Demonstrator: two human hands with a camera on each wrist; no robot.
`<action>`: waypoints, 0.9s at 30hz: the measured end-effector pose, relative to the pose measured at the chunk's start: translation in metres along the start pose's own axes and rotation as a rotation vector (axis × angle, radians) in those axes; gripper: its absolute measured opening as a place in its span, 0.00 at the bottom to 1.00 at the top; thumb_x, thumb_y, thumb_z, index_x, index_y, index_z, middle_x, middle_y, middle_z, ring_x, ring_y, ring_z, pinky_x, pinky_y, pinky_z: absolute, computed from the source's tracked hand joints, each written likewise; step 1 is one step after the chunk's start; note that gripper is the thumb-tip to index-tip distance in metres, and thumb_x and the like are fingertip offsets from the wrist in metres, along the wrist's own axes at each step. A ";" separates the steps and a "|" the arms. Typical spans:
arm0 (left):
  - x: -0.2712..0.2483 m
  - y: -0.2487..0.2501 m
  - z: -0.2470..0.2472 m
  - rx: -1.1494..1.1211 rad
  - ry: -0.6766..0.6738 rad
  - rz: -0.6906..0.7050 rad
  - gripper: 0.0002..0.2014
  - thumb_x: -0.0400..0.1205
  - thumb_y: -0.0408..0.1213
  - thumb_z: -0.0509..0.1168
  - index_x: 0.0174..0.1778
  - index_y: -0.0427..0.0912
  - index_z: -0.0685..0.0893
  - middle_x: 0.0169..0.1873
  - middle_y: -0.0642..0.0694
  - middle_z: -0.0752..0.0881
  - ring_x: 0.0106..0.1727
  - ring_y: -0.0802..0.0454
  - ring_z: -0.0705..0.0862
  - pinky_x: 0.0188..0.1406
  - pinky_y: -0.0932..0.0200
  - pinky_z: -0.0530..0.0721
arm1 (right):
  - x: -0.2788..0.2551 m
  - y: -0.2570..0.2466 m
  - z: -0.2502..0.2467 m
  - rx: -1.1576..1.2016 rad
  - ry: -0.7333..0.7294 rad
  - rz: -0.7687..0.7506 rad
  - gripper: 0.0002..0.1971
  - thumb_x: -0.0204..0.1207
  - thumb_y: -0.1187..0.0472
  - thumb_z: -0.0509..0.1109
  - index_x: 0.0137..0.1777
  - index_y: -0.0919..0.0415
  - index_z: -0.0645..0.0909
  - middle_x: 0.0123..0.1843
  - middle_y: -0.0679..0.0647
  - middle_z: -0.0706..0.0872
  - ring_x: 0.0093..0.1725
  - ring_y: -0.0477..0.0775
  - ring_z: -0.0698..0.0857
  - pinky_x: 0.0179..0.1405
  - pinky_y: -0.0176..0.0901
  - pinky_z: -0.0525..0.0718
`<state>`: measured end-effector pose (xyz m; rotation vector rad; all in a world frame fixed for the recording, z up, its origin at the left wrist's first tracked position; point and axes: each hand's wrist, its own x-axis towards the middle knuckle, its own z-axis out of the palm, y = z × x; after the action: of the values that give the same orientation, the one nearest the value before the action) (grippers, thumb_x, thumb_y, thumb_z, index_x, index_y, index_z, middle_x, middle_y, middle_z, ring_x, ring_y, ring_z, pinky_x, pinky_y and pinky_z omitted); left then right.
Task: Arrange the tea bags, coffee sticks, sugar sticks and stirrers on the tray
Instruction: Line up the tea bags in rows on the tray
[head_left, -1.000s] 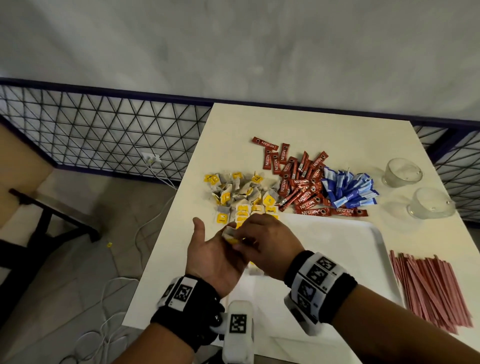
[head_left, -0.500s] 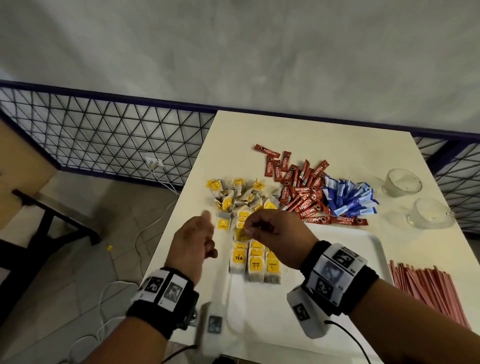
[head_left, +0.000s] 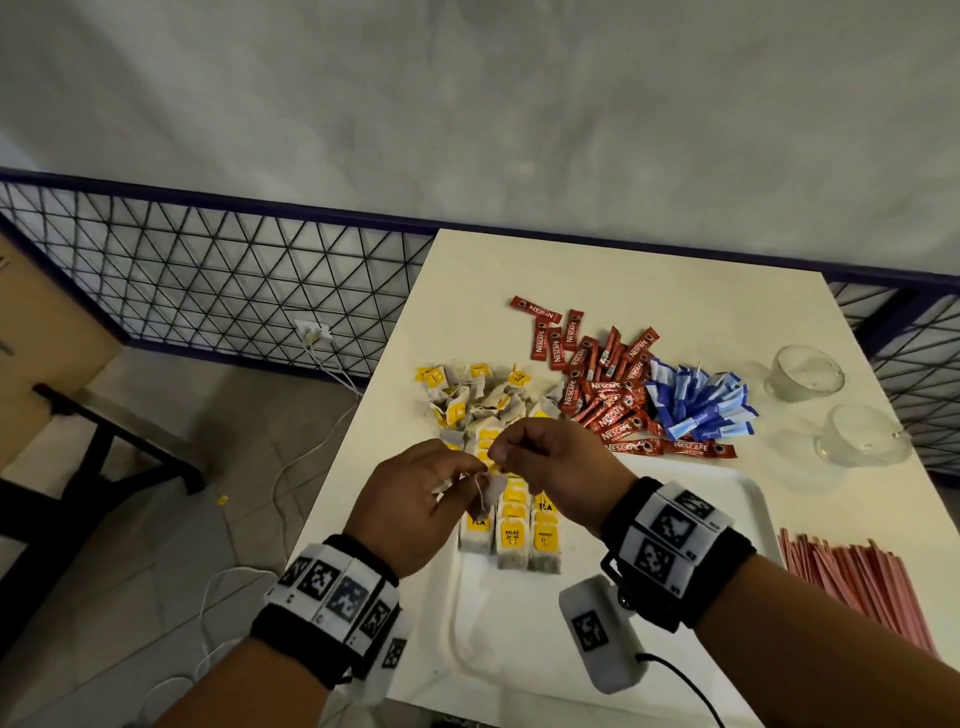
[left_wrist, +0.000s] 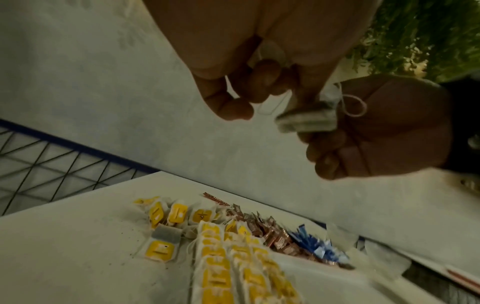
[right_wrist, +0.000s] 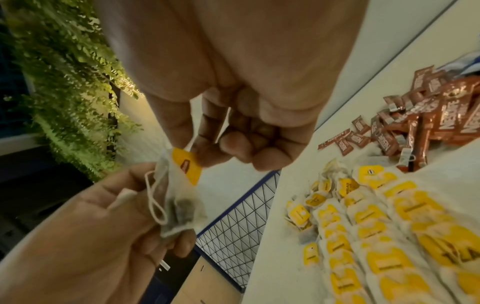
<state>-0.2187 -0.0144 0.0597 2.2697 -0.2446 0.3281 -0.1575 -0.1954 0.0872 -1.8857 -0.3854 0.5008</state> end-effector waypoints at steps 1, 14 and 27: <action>0.003 0.001 -0.001 -0.042 -0.023 -0.026 0.10 0.76 0.52 0.62 0.47 0.55 0.85 0.34 0.65 0.82 0.39 0.67 0.82 0.40 0.72 0.78 | -0.001 0.000 -0.001 -0.029 -0.005 -0.019 0.03 0.76 0.56 0.72 0.41 0.50 0.84 0.27 0.36 0.82 0.24 0.37 0.74 0.31 0.31 0.71; 0.014 0.007 0.006 -0.151 -0.114 -0.354 0.11 0.69 0.51 0.78 0.31 0.54 0.84 0.22 0.55 0.78 0.27 0.62 0.75 0.31 0.67 0.73 | 0.000 0.002 0.008 -0.183 0.128 -0.074 0.05 0.76 0.56 0.73 0.38 0.49 0.85 0.34 0.40 0.84 0.34 0.35 0.81 0.33 0.24 0.73; 0.004 -0.008 0.013 0.034 -0.025 -0.316 0.14 0.80 0.50 0.68 0.33 0.46 0.87 0.29 0.52 0.87 0.34 0.58 0.84 0.33 0.63 0.78 | 0.001 0.000 0.018 -0.338 0.155 -0.145 0.09 0.76 0.51 0.72 0.35 0.48 0.79 0.28 0.32 0.79 0.33 0.31 0.77 0.31 0.23 0.69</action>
<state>-0.2105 -0.0193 0.0472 2.3018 0.1082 0.1390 -0.1659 -0.1807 0.0811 -2.1850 -0.5242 0.1978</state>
